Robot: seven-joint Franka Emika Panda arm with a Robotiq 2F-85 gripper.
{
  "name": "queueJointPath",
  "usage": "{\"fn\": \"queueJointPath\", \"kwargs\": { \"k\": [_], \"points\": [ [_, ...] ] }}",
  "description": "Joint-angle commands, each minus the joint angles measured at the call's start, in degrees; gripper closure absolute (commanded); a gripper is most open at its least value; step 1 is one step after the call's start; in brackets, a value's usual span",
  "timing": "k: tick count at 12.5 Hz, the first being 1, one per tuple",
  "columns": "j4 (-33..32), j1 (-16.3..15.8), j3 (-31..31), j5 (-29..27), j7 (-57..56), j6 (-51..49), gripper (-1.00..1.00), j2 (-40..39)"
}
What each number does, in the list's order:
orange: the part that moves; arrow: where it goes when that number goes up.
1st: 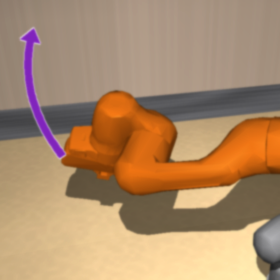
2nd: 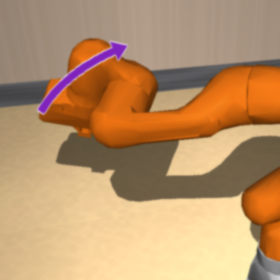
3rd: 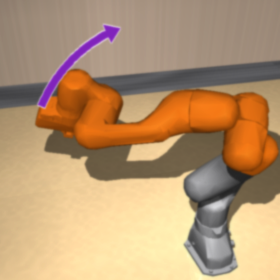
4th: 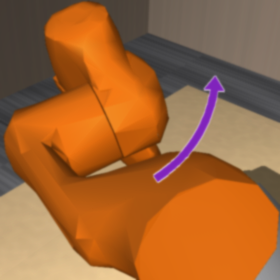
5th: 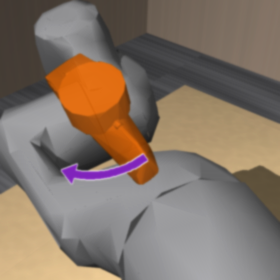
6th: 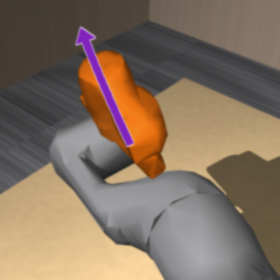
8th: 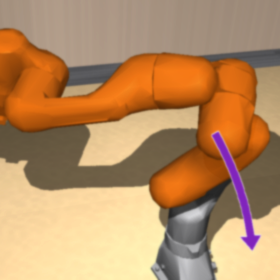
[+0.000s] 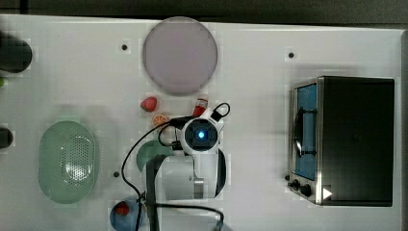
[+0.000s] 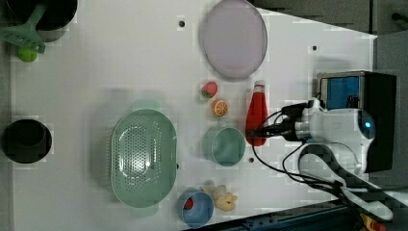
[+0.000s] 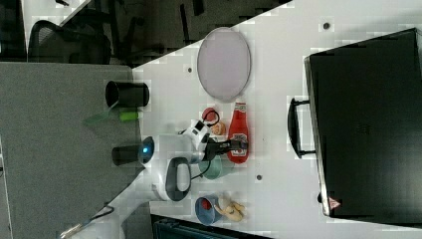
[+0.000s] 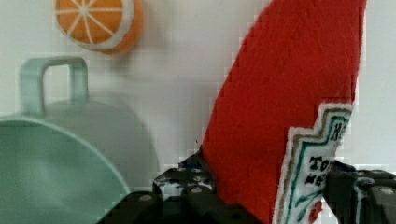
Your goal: Pick Ketchup from the table and place it in strainer.
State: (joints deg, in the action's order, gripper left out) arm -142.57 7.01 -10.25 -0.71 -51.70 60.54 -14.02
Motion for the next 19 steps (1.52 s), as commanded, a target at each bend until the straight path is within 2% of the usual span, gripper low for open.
{"fn": "queueJointPath", "kwargs": {
  "k": [1, 5, 8, 10, 13, 16, 19],
  "points": [
    [3.7, 0.0, -2.7, -0.2, 0.1, -7.8, -0.29, 10.5],
    [9.1, -0.9, -7.5, -0.9, 7.7, -26.1, -0.29, 22.2],
    [12.3, -2.7, -13.6, -4.9, 19.9, -31.9, -0.29, 24.1],
    [14.2, -3.7, -18.6, -8.1, 27.4, -31.7, -0.29, 23.2],
    [16.1, -4.5, -26.6, -8.4, 36.5, -29.4, -0.29, 19.7],
    [16.4, -4.7, -32.9, -8.3, 45.9, -20.8, -0.29, 14.2],
    [16.3, -5.1, -36.0, -6.4, 54.2, -13.9, -0.29, 7.5]
  ]
}}
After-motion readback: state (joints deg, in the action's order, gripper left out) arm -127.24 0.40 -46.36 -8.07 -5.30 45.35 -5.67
